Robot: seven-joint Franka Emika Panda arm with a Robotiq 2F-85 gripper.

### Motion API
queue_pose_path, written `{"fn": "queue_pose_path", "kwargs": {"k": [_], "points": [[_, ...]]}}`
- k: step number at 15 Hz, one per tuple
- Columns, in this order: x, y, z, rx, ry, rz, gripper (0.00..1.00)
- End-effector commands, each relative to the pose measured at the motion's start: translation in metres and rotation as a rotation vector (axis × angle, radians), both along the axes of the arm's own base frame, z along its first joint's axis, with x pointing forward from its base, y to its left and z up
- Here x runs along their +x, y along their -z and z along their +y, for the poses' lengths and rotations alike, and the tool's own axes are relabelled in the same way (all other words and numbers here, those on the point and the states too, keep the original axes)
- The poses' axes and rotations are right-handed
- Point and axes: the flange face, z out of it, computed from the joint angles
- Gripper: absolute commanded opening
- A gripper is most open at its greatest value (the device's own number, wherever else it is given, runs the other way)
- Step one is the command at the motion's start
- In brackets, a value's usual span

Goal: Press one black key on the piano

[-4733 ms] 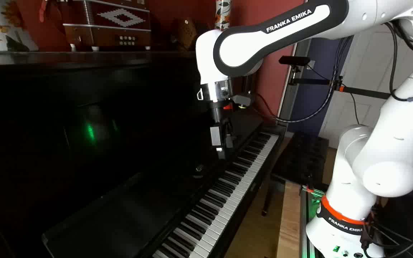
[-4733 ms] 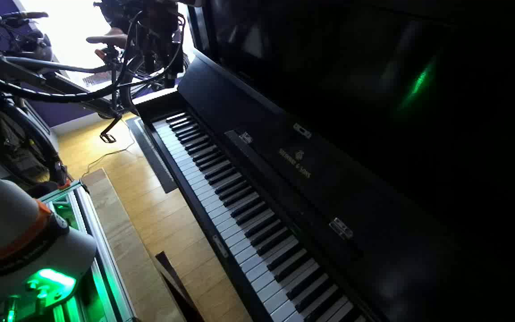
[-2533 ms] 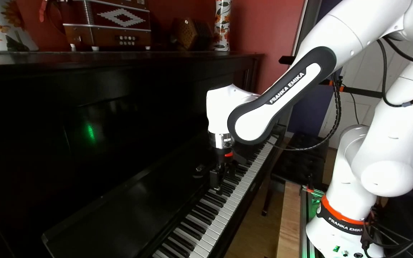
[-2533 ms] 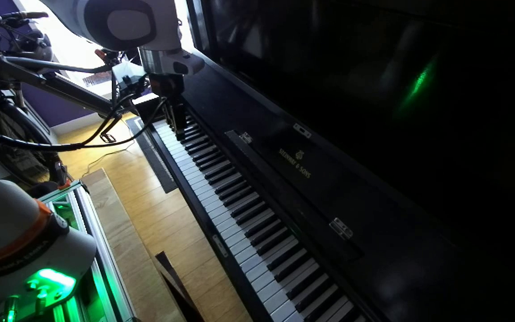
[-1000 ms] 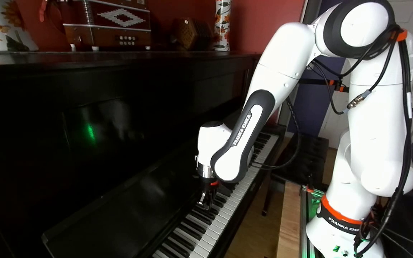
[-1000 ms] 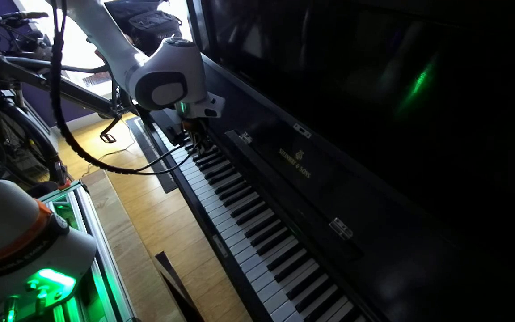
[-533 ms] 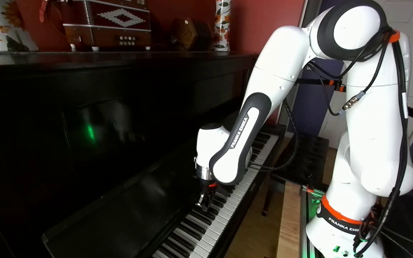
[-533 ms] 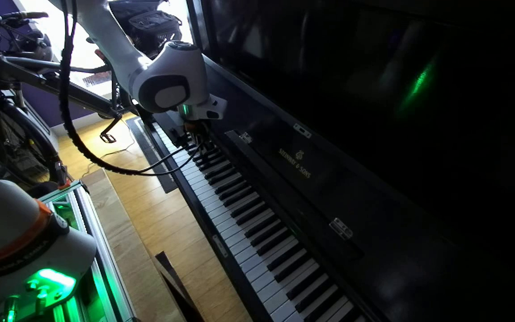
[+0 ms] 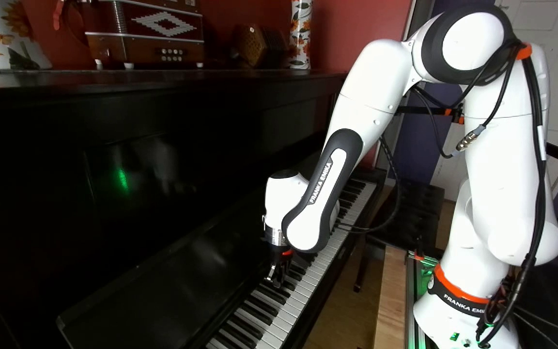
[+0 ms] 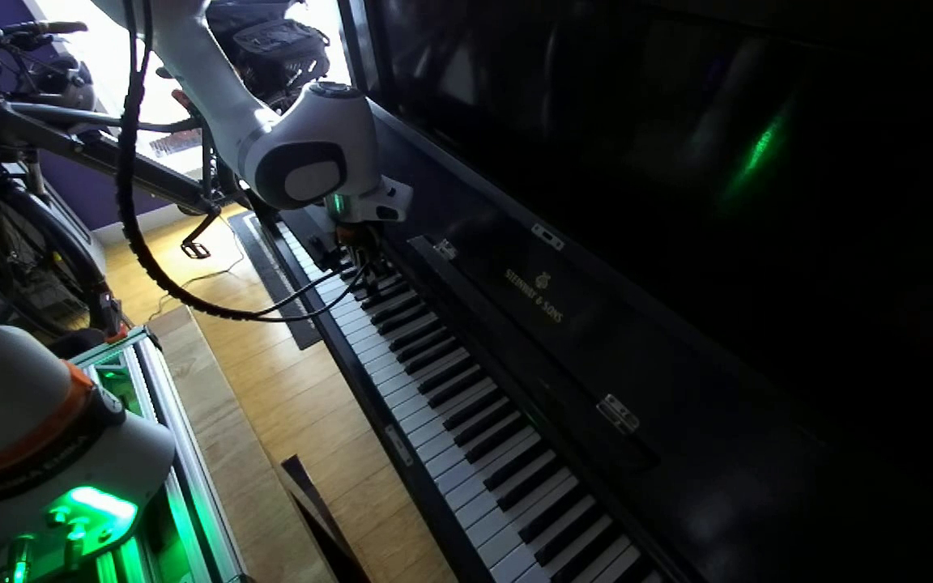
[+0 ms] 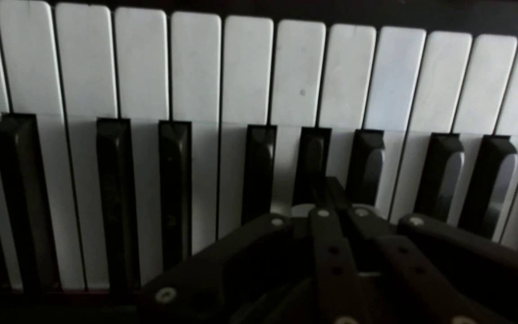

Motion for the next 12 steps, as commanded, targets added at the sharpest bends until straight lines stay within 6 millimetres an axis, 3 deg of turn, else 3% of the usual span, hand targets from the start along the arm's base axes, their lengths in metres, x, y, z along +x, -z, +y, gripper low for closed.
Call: {"fn": "queue_pose_path", "kwargs": {"k": [1, 3, 4, 5, 12], "points": [[0.003, 0.007, -0.001, -0.008, 0.001, -0.003, 0.00], [0.002, -0.001, 0.000, -0.010, 0.002, -0.008, 0.00], [0.002, -0.007, -0.001, -0.016, 0.006, -0.013, 0.26], [0.001, -0.013, 0.000, -0.015, 0.004, -0.014, 0.27], [-0.007, -0.069, 0.003, -0.005, -0.011, -0.042, 0.78]]}}
